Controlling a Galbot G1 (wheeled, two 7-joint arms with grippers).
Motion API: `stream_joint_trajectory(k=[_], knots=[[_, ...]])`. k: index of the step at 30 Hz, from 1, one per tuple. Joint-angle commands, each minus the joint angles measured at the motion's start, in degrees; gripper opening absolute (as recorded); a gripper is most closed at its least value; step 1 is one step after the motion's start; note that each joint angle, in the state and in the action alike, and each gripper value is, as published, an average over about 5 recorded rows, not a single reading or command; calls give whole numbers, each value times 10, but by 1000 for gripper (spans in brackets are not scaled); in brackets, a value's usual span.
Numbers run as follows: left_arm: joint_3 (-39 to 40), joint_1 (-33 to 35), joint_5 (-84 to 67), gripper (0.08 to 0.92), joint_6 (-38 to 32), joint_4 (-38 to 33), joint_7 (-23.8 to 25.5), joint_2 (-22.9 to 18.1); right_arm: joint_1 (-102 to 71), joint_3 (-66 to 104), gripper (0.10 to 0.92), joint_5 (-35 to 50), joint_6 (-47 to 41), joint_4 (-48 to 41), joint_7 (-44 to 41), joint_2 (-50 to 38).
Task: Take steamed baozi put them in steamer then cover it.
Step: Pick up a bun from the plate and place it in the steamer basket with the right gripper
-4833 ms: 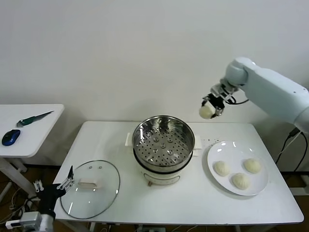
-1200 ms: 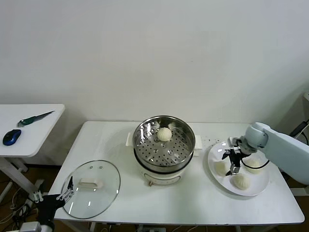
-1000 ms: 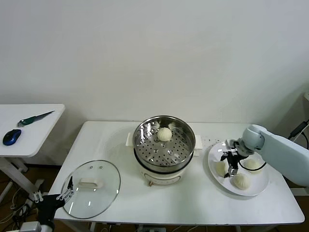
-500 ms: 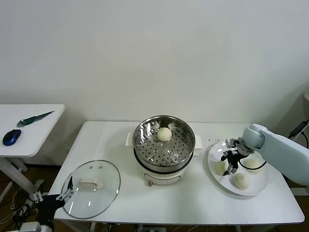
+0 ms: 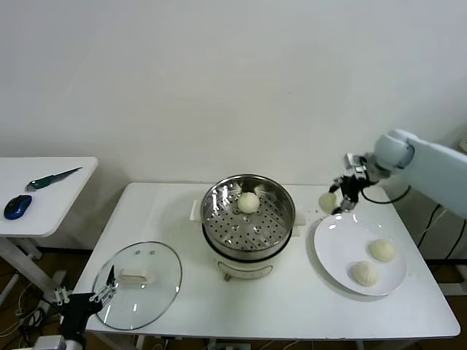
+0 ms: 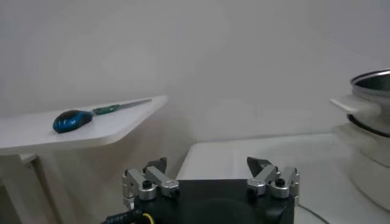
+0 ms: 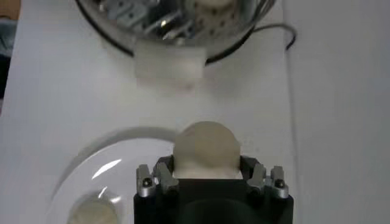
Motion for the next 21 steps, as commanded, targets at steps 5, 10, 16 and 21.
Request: stream_joint_trajectory(k=[5,10,16,21], knots=[[24,0,18,823,1,-12,2,14,143,-97,687,145,-51,54,33,98],[30,2,25,823,1,-14,3,22,104,-77,687,151,-73,54,65,161],[36,-3,30,823,4,-19,6,22,54,-69,687,149,-86,31,91,247],[36,-5,31,823,5,-19,7,24,20,-67,687,143,-87,4,97,302]])
